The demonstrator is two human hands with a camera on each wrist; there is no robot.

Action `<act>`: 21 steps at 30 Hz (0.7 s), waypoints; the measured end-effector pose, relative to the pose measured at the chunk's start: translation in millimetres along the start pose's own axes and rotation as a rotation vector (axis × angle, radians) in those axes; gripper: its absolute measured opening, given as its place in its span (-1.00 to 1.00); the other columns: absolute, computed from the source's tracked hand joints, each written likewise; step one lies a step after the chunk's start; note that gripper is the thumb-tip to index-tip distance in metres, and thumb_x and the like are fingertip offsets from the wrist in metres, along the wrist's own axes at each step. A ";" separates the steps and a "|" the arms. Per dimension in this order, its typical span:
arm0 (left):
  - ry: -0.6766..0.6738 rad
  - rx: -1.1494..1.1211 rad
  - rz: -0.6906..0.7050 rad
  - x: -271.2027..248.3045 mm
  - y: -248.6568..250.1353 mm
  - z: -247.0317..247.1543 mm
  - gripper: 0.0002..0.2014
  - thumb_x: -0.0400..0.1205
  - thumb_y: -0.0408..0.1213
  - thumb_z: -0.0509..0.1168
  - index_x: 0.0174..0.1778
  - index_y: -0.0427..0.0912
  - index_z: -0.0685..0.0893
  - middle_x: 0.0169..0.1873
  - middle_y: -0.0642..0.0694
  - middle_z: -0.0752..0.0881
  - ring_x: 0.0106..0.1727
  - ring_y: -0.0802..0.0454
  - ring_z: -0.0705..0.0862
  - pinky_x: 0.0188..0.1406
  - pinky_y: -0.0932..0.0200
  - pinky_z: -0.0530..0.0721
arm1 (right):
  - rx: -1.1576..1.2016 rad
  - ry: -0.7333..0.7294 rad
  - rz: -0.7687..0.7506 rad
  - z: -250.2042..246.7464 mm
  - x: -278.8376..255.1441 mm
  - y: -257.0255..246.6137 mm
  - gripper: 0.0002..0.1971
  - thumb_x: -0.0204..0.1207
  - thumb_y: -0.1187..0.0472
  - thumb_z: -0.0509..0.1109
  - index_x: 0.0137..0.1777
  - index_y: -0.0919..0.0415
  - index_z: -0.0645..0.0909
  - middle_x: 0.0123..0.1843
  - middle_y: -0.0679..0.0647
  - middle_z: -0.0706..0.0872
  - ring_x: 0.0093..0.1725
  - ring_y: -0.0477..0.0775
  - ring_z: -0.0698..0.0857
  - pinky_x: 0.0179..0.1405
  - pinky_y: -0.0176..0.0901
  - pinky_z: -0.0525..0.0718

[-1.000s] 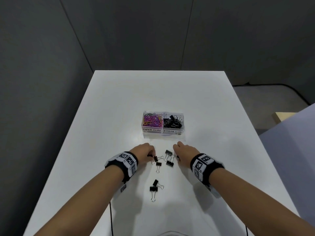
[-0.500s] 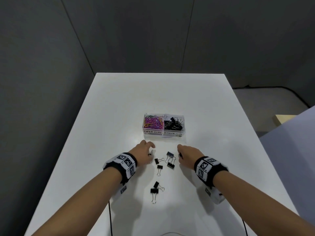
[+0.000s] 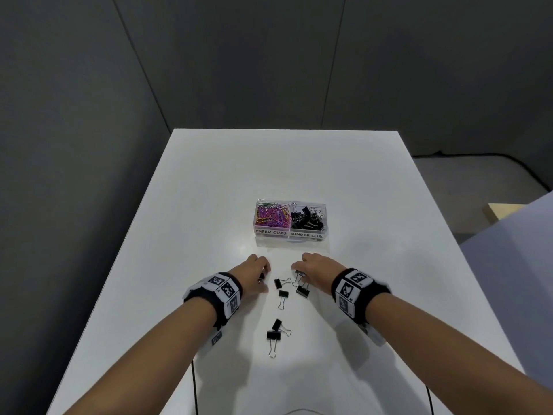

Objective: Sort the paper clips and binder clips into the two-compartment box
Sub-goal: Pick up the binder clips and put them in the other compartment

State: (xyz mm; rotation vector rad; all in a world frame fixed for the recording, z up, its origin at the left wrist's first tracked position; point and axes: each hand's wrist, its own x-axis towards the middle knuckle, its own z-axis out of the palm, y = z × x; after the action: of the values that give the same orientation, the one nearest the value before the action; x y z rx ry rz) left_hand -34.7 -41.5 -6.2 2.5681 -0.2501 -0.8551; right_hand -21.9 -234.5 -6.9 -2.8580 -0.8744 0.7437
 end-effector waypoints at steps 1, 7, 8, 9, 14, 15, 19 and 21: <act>-0.012 -0.004 -0.008 0.3 -0.1 -0.6 -0.57 0.56 -0.29 0.38 0.32 -0.26 0.44 0.29 -0.21 0.43 0.24 -0.16 0.58 0.23 0.15 0.52 | 0.006 0.006 0.006 0.8 1.0 -0.7 -0.68 0.60 0.39 0.21 0.34 0.29 0.48 0.21 0.29 0.56 0.19 0.27 0.58 0.13 0.09 0.57; -0.036 0.088 -0.005 -2.5 1.8 1.3 -0.89 0.63 -0.33 0.18 -0.05 -0.24 0.59 -0.03 -0.09 0.41 -0.09 -0.10 0.53 0.01 0.17 0.56 | 0.139 0.034 0.084 -3.5 -2.6 4.5 -0.91 0.56 0.28 0.31 -0.02 0.27 0.47 0.05 0.24 0.46 -0.11 0.09 0.45 -0.12 -0.08 0.44; -0.029 0.099 0.000 -3.1 2.7 0.9 -0.92 0.63 -0.32 0.16 -0.16 -0.17 0.52 -0.06 -0.11 0.46 -0.10 -0.11 0.54 -0.11 0.21 0.52 | 0.151 0.020 0.097 -3.6 -4.7 6.1 -0.90 0.57 0.28 0.29 -0.13 0.18 0.41 -0.02 0.19 0.42 -0.14 0.07 0.41 -0.15 -0.14 0.38; -0.025 0.099 -0.001 -2.8 3.4 0.4 -0.90 0.64 -0.31 0.14 -0.20 -0.14 0.44 -0.07 -0.15 0.52 -0.11 -0.09 0.52 -0.18 0.24 0.48 | 0.161 0.002 0.108 -2.1 -6.3 8.0 -0.82 0.56 0.28 0.27 -0.21 0.12 0.33 -0.06 0.14 0.39 -0.15 0.07 0.41 -0.16 -0.16 0.34; -0.046 -0.003 -0.040 0.1 4.6 -3.1 -0.78 0.66 -0.38 0.06 0.21 -0.25 0.44 0.14 -0.28 0.68 -0.03 -0.13 0.60 -0.02 0.12 0.51 | 0.187 0.049 0.127 -6.2 -19.6 10.3 -0.91 0.53 0.30 0.20 -0.09 0.14 0.33 -0.14 0.13 0.49 -0.16 0.09 0.43 -0.19 -0.16 0.32; -0.047 -0.007 -0.037 0.5 5.3 -3.5 -0.74 0.66 -0.41 0.05 0.25 -0.26 0.45 0.16 -0.29 0.69 0.01 -0.16 0.63 0.01 0.10 0.52 | 0.189 0.056 0.129 -7.9 -22.4 10.0 -0.94 0.54 0.30 0.19 -0.04 0.18 0.39 -0.12 0.18 0.55 -0.16 0.10 0.44 -0.19 -0.17 0.32; -0.015 0.004 -0.011 3.9 9.5 -5.0 -0.70 0.65 -0.47 0.05 0.27 -0.28 0.51 0.17 -0.29 0.69 0.08 -0.17 0.64 0.02 0.14 0.49 | 0.209 0.080 0.132 -8.5 -29.3 9.2 -0.76 0.58 0.29 0.16 0.21 0.26 0.47 0.09 0.27 0.69 0.01 0.24 0.62 -0.15 -0.16 0.37; 0.023 -0.003 -0.007 6.5 12.6 -3.2 -0.74 0.67 -0.39 0.07 0.23 -0.28 0.54 0.17 -0.28 0.68 0.19 -0.20 0.63 0.10 0.10 0.53 | 0.228 0.083 0.140 -7.9 -30.2 7.3 -0.75 0.59 0.30 0.14 0.23 0.28 0.47 0.12 0.27 0.69 0.08 0.26 0.63 -0.09 -0.09 0.47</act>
State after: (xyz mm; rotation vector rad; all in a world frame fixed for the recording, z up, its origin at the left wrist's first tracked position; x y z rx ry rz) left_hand -28.1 -53.6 -1.8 2.5757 -0.2333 -0.8268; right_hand -36.3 -256.3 11.6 -2.7441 -0.5447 0.6828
